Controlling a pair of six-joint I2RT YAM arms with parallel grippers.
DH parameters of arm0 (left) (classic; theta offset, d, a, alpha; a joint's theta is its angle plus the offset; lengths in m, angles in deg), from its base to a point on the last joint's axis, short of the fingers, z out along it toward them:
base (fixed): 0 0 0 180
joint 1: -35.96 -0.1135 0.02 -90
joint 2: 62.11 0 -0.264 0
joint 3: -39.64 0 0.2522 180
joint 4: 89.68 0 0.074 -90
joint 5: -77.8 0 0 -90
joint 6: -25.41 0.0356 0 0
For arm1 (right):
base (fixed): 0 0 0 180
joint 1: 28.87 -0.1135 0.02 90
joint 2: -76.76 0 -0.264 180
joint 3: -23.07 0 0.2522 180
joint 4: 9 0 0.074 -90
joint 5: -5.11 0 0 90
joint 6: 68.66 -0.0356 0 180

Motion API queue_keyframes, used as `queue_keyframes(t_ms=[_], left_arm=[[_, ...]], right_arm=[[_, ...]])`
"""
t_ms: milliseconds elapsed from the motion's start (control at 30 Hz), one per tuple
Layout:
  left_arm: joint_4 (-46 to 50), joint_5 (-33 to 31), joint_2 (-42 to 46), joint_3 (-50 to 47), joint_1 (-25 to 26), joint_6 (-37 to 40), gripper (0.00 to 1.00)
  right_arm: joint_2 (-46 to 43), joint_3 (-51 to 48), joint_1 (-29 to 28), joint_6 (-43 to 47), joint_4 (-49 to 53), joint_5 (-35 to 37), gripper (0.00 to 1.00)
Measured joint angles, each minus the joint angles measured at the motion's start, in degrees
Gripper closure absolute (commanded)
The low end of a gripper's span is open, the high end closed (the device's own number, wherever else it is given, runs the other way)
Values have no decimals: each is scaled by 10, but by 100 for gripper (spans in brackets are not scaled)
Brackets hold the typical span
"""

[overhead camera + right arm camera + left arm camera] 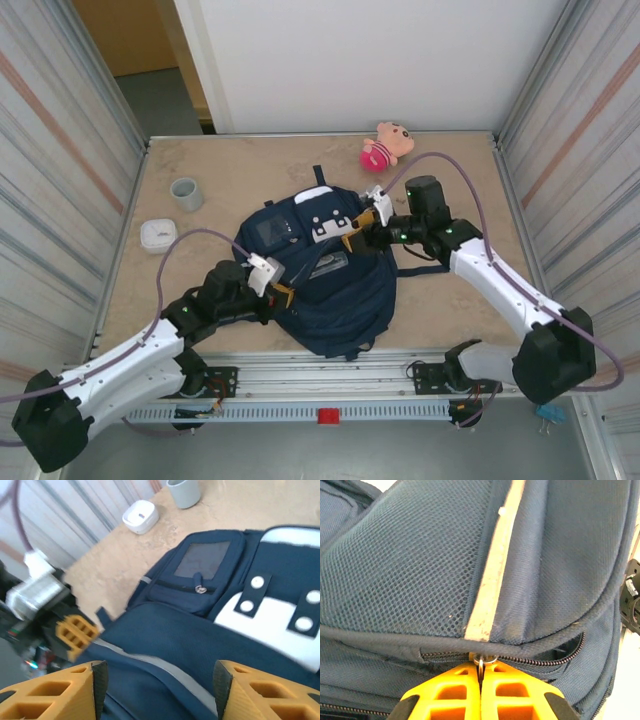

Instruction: Pack books, pencil case, and school supplies into a backpack

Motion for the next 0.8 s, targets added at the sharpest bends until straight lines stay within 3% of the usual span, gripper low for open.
queue_keyframes(t_ms=[233,367,533,800], left_arm=[[31,-8,-9,6,0,2,100],[40,-9,-21,13,0,3,100],[45,-9,-34,18,5,3,100],[51,-9,-45,27,8,4,100]], right_arm=[[-183,-114,-52,-347,23,24,38],[-202,-212,-117,-525,-35,43,32],[-173,-238,-173,-634,-115,81,33],[-74,-240,-192,-715,-258,104,42]])
